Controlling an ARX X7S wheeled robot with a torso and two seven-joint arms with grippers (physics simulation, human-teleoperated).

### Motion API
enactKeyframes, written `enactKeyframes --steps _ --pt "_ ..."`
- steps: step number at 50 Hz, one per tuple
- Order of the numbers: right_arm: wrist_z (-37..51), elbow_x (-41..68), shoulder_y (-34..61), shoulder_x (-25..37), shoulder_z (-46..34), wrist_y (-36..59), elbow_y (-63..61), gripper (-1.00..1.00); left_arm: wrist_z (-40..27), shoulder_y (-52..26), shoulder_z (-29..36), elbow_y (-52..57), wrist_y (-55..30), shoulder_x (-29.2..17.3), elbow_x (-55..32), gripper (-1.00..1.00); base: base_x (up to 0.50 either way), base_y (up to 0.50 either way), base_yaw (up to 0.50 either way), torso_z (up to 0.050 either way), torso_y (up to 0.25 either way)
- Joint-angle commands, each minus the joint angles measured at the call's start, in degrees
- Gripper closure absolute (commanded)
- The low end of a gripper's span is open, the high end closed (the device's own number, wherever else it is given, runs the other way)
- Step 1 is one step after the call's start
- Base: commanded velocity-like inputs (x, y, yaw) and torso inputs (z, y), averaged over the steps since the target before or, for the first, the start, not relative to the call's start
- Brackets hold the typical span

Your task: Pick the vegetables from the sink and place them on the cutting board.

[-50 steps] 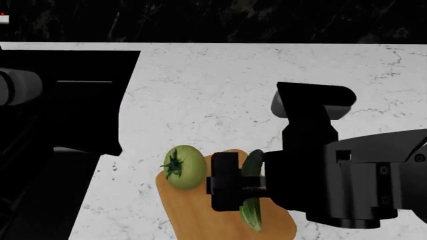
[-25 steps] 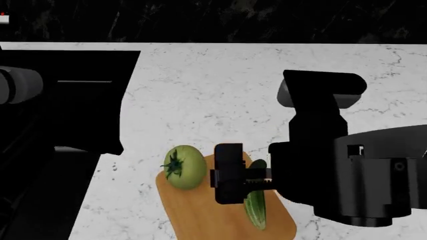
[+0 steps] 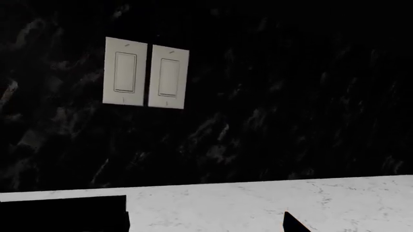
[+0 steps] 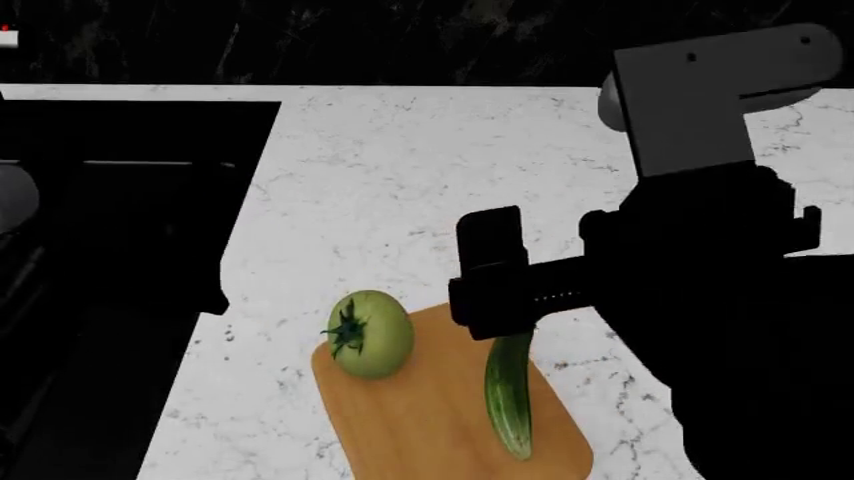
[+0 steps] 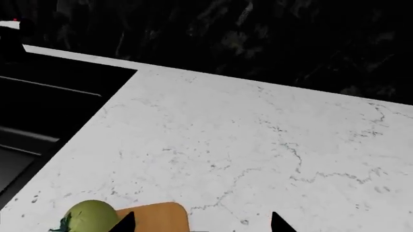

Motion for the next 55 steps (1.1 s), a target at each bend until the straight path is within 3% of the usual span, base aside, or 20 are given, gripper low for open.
enactKeyframes --steps 1,9,17,28,34,35,41,49,51,55 --pt "8.0 -23.3 -6.7 6.1 -0.6 -6.6 -14.3 -1.0 0.5 7.2 -3.8 6.9 5.6 0.0 -2.8 -1.0 0.0 0.0 0.0 0.0 0.0" --pt "9.3 -38.4 -14.5 9.3 -1.5 -15.8 -22.0 -1.0 3.9 12.4 -6.3 8.8 11.6 0.6 -3.0 -1.0 0.0 0.0 0.0 0.0 0.0" --pt "8.1 -47.3 -25.7 9.8 -2.7 -30.1 -21.7 -1.0 5.6 15.8 -3.9 14.3 14.7 -1.2 1.6 -1.0 0.0 0.0 0.0 0.0 0.0" --pt "11.0 -49.0 -27.5 12.4 -1.8 -33.7 -27.7 -1.0 1.6 16.6 -5.1 20.3 13.9 -1.3 -2.5 -1.0 0.0 0.0 0.0 0.0 0.0" --pt "16.0 -53.8 -27.4 15.1 -0.5 -34.6 -33.8 -1.0 -4.5 15.4 -9.1 23.0 13.2 -2.9 -10.7 -1.0 0.0 0.0 0.0 0.0 0.0" --pt "16.8 -53.9 -27.2 15.6 -0.2 -34.6 -34.8 -1.0 -6.2 15.3 -8.5 23.3 14.8 -4.3 -11.6 -1.0 0.0 0.0 0.0 0.0 0.0" --pt "19.9 -54.6 -26.5 17.1 0.4 -33.4 -38.4 -1.0 -20.2 14.8 7.8 23.4 39.9 -24.0 -13.3 -1.0 0.0 0.0 0.0 0.0 0.0" --pt "23.7 -57.6 -27.5 19.5 1.4 -36.4 -41.1 -1.0 -25.2 15.6 12.7 23.4 54.4 -32.8 -12.5 -1.0 0.0 0.0 0.0 0.0 0.0" --pt "24.1 -58.4 -28.1 20.1 1.4 -37.5 -41.4 -1.0 -26.7 15.4 17.0 23.4 62.1 -36.5 -9.6 -1.0 0.0 0.0 0.0 0.0 0.0" --pt "25.7 -60.1 -28.6 21.1 1.4 -38.9 -42.3 -1.0 -33.0 8.6 33.8 23.4 76.7 -47.0 -3.7 -1.0 0.0 0.0 0.0 0.0 0.0"
